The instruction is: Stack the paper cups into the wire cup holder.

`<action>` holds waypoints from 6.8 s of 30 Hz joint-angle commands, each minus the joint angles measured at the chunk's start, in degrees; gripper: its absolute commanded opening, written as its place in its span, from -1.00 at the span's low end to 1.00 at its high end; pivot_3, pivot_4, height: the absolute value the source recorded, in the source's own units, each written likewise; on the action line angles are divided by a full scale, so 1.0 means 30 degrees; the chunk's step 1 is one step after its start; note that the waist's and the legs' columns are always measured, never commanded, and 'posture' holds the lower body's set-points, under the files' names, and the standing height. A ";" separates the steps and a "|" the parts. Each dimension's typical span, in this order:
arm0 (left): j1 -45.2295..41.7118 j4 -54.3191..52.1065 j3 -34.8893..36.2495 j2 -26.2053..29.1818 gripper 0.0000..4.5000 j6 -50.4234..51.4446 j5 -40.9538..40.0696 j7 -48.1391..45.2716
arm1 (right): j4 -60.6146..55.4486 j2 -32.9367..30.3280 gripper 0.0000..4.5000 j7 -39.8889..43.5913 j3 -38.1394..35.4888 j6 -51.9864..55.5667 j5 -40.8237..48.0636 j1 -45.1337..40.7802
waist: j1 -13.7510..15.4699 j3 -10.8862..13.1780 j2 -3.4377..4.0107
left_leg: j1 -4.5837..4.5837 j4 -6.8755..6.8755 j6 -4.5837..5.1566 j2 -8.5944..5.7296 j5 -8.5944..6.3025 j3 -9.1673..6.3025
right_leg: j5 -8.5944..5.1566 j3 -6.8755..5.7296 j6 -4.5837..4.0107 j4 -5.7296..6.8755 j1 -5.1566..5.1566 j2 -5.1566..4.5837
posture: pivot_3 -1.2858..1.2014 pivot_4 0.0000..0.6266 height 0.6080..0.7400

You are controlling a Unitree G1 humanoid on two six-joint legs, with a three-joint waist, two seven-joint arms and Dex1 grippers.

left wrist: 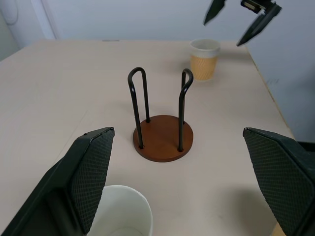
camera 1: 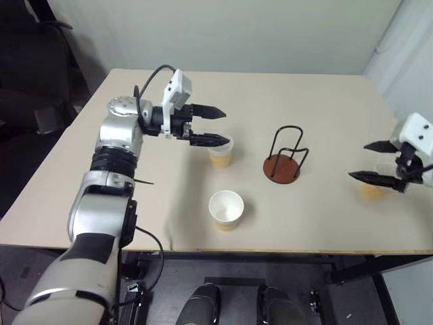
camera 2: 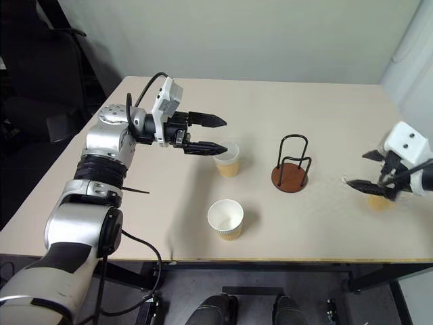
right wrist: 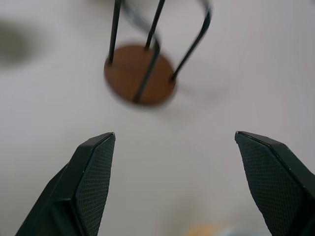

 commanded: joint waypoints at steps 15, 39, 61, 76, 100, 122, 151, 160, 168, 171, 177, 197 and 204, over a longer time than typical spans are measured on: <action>-0.1624 0.3736 -0.2234 0.0399 1.00 -0.8076 0.5620 0.5842 | -0.1980 0.0993 0.75 -0.1318 -0.1133 0.1610 0.3004 -0.4206 | -0.0179 0.0002 0.0000 | 0.0034 0.0021 0.0069 -0.0011 0.0036 0.0066 | 0.0025 0.0062 0.0072 0.0008 0.0012 0.0003 | 0.03 -0.52 1.00; -0.2508 0.6263 -0.3212 -0.0290 1.00 -0.9705 0.7628 0.5345 | -0.3913 0.0372 0.75 -0.0686 0.0970 0.2044 0.4194 -0.5660 | -0.0043 0.0004 -0.0006 | -0.0005 0.0036 0.0045 -0.0004 -0.0019 0.0046 | -0.0017 0.0024 0.0031 0.0022 -0.0020 -0.0005 | 0.03 -0.52 1.00; -0.4307 0.7055 -0.5683 -0.0044 1.00 -1.1422 1.1135 0.6361 | -0.3422 0.0143 0.75 -0.0218 0.1429 0.2161 0.4281 -0.6226 | -0.0012 0.0004 -0.0008 | -0.0040 0.0138 0.0068 -0.0011 -0.0048 0.0038 | -0.0011 0.0018 0.0039 0.0030 -0.0020 0.0011 | 0.03 -0.52 1.00; -0.4815 0.7294 -0.6280 -0.0320 1.00 -1.2129 1.2169 0.6809 | -0.2848 -0.0603 0.75 0.0579 0.1509 0.2264 0.4364 -0.6708 | -0.0013 0.0003 -0.0005 | -0.0050 0.0131 0.0048 -0.0020 -0.0088 0.0068 | -0.0029 -0.0005 0.0020 0.0033 -0.0053 0.0070 | 0.03 -0.52 1.00; -0.4271 0.7147 -0.6797 -0.0514 1.00 -1.2224 1.2197 0.5976 | -0.3089 -0.0350 0.75 0.0239 0.1541 0.2416 0.4335 -0.6531 | -0.0038 0.0002 -0.0005 | -0.0038 0.0263 0.0076 -0.0014 -0.0107 0.0050 | -0.0061 0.0045 0.0035 0.0194 -0.0049 0.0003 | 0.03 -0.52 1.00; -0.4163 0.7514 -0.7360 -0.0527 -0.97 -1.2270 1.2954 0.6678 | -0.3126 -0.0337 0.77 0.0066 0.1374 0.2288 0.4293 -0.6170 | -0.0048 0.0002 -0.0008 | -0.0025 0.0260 0.0079 -0.0015 -0.0120 0.0047 | -0.0170 0.0039 0.0035 0.0285 -0.0047 -0.0015 | 0.03 -0.52 1.00; -1.0596 0.8463 -0.4056 -0.2200 -0.97 -1.0760 0.9611 0.0281 | 0.0176 -0.0806 0.77 0.1190 0.1640 0.0106 0.2657 -0.5649 | 0.0002 0.0009 -0.0034 | -0.0085 0.0267 0.0137 -0.0002 -0.0240 0.0037 | -0.0272 0.0057 0.0066 0.0266 -0.0063 -0.0050 | 0.03 -0.52 1.00; -1.1731 0.8386 -0.3831 -0.4370 -0.97 -1.1162 0.9076 -0.0528 | 0.0193 -0.1035 0.77 0.1370 0.1423 0.0206 0.2543 -0.5602 | -0.0037 0.0010 -0.0031 | -0.0051 0.0278 0.0179 -0.0001 -0.0343 0.0113 | -0.0294 0.0049 0.0241 0.0274 -0.0040 -0.0039 | 0.03 -0.52 1.00; -1.1984 0.8287 -0.3729 -0.5297 -0.97 -1.1476 0.8829 -0.1230 | -0.0120 -0.1342 0.77 0.1407 0.0940 0.0507 0.2629 -0.5161 | 0.0014 0.0014 -0.0033 | -0.0054 0.0307 0.0209 0.0005 -0.0373 0.0140 | -0.0318 0.0066 0.0287 0.0273 -0.0024 -0.0065 | 0.03 -0.52 1.00; -1.1884 0.8275 -0.3882 -0.5495 -0.97 -1.1622 0.8853 -0.1301 | -0.0184 -0.1401 0.77 0.1389 0.0878 0.0579 0.2645 -0.5096 | 0.0027 0.0014 -0.0033 | -0.0042 0.0318 0.0220 0.0002 -0.0380 0.0149 | -0.0320 0.0070 0.0294 0.0270 -0.0005 -0.0066 | 0.03 -0.52 1.00; -1.1731 0.8321 -0.4163 -0.5486 -0.97 -1.1866 0.9119 -0.1060 | -0.0311 -0.1424 0.77 0.1361 0.0789 0.0666 0.2714 -0.5017 | 0.0013 0.0014 -0.0034 | -0.0029 0.0333 0.0226 0.0002 -0.0382 0.0172 | -0.0312 0.0073 0.0306 0.0279 0.0000 -0.0057 | 0.03 -0.52 1.00; -1.1171 0.8429 -0.4858 -0.5702 -0.97 -1.2421 0.9968 -0.0078 | -0.0798 -0.1272 0.77 0.1277 0.0602 0.0914 0.2890 -0.4548 | 0.0021 0.0013 -0.0034 | -0.0029 0.0473 0.0310 0.0013 -0.0435 0.0246 | -0.0288 0.0096 0.0350 0.0280 0.0035 -0.0080 | 0.03 -0.52 1.00; -1.0971 0.8453 -0.4987 -0.5820 -0.97 -1.2547 1.0214 0.0123 | -0.0966 -0.1243 0.77 0.1268 0.0546 0.1006 0.2933 -0.4406 | 0.0019 0.0012 -0.0030 | -0.0028 0.0557 0.0331 0.0013 -0.0462 0.0283 | -0.0273 0.0112 0.0362 0.0293 0.0054 -0.0065 | 0.03 -0.52 1.00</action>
